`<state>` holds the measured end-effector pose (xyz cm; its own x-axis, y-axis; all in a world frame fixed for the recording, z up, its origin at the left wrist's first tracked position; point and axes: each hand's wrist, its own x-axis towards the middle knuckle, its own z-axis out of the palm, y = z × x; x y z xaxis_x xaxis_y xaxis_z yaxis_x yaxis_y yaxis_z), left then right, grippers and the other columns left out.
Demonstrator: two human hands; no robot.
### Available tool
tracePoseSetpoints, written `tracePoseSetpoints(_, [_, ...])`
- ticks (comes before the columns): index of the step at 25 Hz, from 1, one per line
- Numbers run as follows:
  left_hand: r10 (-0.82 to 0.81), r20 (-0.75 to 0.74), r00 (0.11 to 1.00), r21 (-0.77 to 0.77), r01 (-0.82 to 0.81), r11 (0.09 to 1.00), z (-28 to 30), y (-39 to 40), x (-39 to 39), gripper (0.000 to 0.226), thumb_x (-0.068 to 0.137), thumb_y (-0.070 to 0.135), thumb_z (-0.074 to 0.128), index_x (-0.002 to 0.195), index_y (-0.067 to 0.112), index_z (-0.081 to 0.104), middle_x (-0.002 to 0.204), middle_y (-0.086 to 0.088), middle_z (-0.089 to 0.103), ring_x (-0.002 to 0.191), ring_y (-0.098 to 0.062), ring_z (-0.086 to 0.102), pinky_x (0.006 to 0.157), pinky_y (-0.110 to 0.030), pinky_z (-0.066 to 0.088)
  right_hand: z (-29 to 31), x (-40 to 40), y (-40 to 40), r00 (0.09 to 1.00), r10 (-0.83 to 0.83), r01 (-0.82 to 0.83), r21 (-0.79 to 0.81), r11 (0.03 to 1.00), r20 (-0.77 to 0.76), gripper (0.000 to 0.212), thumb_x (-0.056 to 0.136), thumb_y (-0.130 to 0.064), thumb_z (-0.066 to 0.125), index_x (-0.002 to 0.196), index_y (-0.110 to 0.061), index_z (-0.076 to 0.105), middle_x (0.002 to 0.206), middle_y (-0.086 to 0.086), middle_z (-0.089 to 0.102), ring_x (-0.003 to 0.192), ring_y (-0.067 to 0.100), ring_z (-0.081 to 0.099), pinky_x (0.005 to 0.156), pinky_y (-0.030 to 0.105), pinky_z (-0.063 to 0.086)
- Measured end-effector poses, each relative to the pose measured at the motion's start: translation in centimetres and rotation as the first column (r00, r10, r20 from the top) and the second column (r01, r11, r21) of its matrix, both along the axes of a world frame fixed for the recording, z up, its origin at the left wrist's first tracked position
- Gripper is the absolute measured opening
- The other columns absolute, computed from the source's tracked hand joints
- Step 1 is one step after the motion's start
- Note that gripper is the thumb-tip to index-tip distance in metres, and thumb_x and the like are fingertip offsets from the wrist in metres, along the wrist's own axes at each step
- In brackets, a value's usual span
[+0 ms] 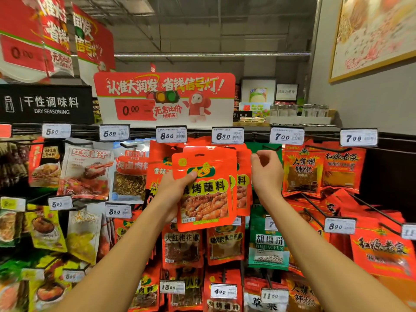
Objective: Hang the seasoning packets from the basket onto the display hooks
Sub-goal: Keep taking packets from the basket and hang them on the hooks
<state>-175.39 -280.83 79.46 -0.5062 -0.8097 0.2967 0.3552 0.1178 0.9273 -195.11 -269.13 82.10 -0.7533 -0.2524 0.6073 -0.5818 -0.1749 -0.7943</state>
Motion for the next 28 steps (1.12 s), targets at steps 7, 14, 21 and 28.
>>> tracePoseSetpoints(7, [-0.110, -0.009, 0.994, 0.014, 0.110, 0.994, -0.2, 0.7, -1.3, 0.016, 0.090, 0.016, 0.072, 0.105, 0.012, 0.070, 0.093, -0.008, 0.079, 0.082, -0.023, 0.077, 0.058, -0.029, 0.059, -0.6, 2.0, -0.4, 0.796, 0.529, -0.555, 0.005, 0.832, 0.293, 0.023, 0.100, -0.031, 0.060, 0.100, -0.011, 0.071, 0.089, 0.003, 0.078, 0.078, 0.024, 0.074, 0.069, 0.039, 0.058])
tracePoseSetpoints(14, [0.013, -0.019, 1.000, 0.027, -0.013, 1.000, -0.3, -0.8, 0.6, 0.010, 0.090, 0.015, 0.072, 0.100, 0.014, 0.071, 0.093, -0.008, 0.079, 0.084, -0.025, 0.077, 0.066, -0.034, 0.059, 0.7, 0.4, -1.9, 0.890, 0.320, -0.305, -0.099, 0.947, 0.326, 0.020, 0.089, -0.029, 0.067, 0.085, -0.009, 0.067, 0.079, 0.015, 0.064, 0.073, 0.025, 0.056, 0.069, 0.039, 0.044])
tracePoseSetpoints(21, [0.021, 0.013, 1.000, 0.047, -0.021, 0.999, 0.4, -0.6, 0.3, 0.025, 0.094, 0.036, 0.068, 0.107, 0.015, 0.070, 0.100, -0.007, 0.079, 0.092, -0.025, 0.076, 0.083, -0.041, 0.058, 1.0, 1.1, -2.7, 0.971, 0.071, -0.076, 0.014, 0.997, 0.230, 0.042, 0.087, -0.034, 0.065, 0.055, -0.018, 0.044, 0.054, 0.001, 0.042, 0.055, 0.019, 0.034, 0.056, 0.036, 0.023])
tracePoseSetpoints(28, [0.003, 0.086, 0.996, 0.029, -0.006, 1.000, 1.1, -0.3, -2.1, 0.042, 0.094, 0.054, 0.060, 0.106, 0.016, 0.072, 0.097, -0.004, 0.079, 0.093, -0.022, 0.076, 0.083, -0.038, 0.055, 0.7, -0.1, -2.9, 0.955, 0.144, -0.175, 0.100, 0.980, 0.260, 0.041, 0.096, -0.048, 0.056, 0.066, -0.020, 0.053, 0.066, 0.004, 0.055, 0.065, 0.022, 0.049, 0.064, 0.035, 0.034])
